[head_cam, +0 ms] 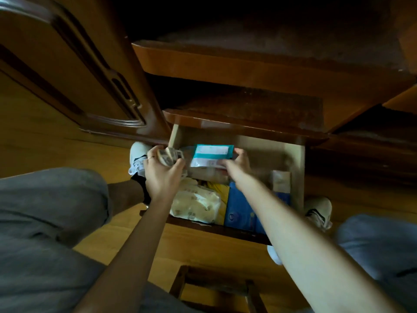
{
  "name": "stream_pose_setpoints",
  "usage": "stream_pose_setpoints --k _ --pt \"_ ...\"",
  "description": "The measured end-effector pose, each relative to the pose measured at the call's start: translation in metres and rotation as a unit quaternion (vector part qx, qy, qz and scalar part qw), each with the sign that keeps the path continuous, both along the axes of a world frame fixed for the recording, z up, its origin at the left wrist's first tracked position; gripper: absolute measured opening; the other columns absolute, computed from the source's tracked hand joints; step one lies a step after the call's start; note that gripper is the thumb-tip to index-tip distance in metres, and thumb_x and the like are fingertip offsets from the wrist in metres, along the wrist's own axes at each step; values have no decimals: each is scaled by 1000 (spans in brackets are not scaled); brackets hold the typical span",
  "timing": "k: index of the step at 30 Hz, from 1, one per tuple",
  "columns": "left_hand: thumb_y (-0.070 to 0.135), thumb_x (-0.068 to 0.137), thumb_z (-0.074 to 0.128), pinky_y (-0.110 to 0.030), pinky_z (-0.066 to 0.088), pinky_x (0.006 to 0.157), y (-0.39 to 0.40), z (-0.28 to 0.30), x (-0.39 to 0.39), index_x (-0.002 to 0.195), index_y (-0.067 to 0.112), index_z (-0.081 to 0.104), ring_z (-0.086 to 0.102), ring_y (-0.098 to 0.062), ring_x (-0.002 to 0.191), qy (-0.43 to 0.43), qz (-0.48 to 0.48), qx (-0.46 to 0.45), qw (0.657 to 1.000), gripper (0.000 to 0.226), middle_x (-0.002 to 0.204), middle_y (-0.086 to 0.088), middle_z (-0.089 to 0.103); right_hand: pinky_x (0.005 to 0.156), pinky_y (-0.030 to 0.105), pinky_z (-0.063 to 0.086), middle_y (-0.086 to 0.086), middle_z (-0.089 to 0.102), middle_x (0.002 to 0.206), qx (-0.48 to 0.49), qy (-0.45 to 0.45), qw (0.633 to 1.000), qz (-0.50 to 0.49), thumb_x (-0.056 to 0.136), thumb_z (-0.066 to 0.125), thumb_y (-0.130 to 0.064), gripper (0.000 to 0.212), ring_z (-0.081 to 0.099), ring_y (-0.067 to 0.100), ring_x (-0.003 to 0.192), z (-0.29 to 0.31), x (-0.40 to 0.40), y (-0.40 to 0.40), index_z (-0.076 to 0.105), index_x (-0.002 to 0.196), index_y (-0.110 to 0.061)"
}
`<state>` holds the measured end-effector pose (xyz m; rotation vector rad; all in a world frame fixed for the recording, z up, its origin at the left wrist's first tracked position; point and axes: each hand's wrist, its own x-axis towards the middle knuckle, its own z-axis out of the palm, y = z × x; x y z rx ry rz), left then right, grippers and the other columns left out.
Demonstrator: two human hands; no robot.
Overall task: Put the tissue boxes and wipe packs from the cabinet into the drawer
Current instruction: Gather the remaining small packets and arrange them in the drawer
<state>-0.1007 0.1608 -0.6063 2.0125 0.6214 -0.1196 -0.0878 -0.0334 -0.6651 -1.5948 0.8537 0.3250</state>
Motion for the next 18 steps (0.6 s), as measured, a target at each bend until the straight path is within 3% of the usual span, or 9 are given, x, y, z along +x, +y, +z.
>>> stream_pose_setpoints --k 2,4,6,9,11,13,15,18 --pt "41 67 75 -45 59 88 7 0 2 126 33 56 69 -20 99 5 20 -12 1000 63 118 -3 66 88 34 56 5 61 134 -78 19 989 128 93 71 -16 51 63 23 115 -13 10 20 46 138 -18" --pt "38 69 76 -43 59 88 11 0 5 126 32 57 69 -19 99 7 30 -17 999 60 118 -2 67 91 42 54 10 61 136 -185 35 950 247 97 62 -28 46 62 29 119 -21 11 36 44 138 -17" --pt "33 72 77 -39 59 86 12 1 9 127 30 57 68 -15 95 1 34 -20 999 58 117 -3 67 94 48 52 12 64 131 -288 36 910 295 97 57 -38 45 61 34 118 -25 9 44 45 134 -15" --pt "32 72 77 -40 59 84 10 3 16 127 27 57 69 -14 92 -6 29 -22 999 59 115 -4 67 98 48 50 11 66 126 -341 58 875 337 94 57 -45 48 59 31 119 -28 10 42 54 129 -13" --pt "32 71 77 -43 59 86 6 4 17 126 28 56 69 -16 95 -4 24 -25 999 60 115 -3 67 90 42 53 7 66 114 -308 69 876 364 93 60 -42 36 62 26 110 -26 13 35 60 117 -14" --pt "35 71 78 -44 58 88 3 5 17 128 28 56 68 -16 97 0 22 -22 1000 61 116 -3 67 79 37 55 -1 66 101 -193 28 926 322 93 68 -32 20 65 18 93 -23 15 27 59 104 -18" --pt "35 72 78 -44 59 89 2 6 17 130 27 55 68 -16 99 2 23 -27 999 62 118 -2 67 73 29 58 -5 67 104 -79 -20 965 249 91 75 -20 22 67 13 91 -13 14 20 61 108 -17" --pt "27 75 79 -42 60 87 6 8 16 127 26 56 69 -13 98 -13 41 -46 998 57 115 -1 68 52 25 56 2 73 107 -42 -130 974 179 92 73 -10 21 73 15 73 3 13 6 64 111 -14"
